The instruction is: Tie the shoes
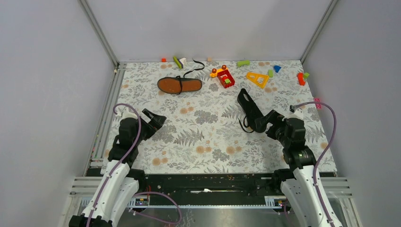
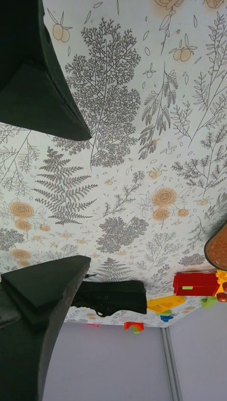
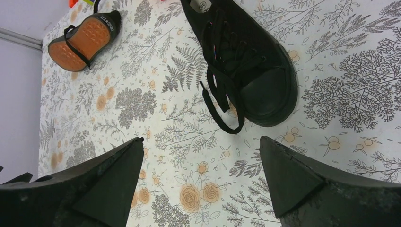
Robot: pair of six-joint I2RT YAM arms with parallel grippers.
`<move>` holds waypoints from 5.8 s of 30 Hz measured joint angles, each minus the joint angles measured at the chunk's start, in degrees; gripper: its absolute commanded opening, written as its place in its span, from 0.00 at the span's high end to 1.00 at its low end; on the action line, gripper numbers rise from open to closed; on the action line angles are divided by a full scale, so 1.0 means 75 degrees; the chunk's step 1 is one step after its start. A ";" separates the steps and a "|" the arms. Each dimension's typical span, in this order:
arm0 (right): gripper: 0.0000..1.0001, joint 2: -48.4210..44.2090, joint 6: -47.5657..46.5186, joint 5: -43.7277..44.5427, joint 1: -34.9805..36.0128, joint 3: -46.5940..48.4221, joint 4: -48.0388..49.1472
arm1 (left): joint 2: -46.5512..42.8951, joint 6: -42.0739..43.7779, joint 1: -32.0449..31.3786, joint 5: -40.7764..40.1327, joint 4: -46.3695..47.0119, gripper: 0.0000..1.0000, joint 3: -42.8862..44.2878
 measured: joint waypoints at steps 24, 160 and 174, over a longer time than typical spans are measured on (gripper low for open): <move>0.30 0.4605 -0.1239 -0.0230 0.0003 0.1996 0.1393 | 0.0495 0.0921 -0.1017 0.0612 0.2171 0.01 -0.1102; 0.37 0.3841 -0.0804 -0.0615 0.3695 0.0877 0.0804 | 0.8344 0.3066 -0.3888 0.1326 0.2020 0.63 0.3468; 0.41 0.3774 -0.0667 -0.0758 0.3695 0.0764 0.0857 | 0.8769 0.2809 -0.3891 0.1979 0.2390 1.00 0.3631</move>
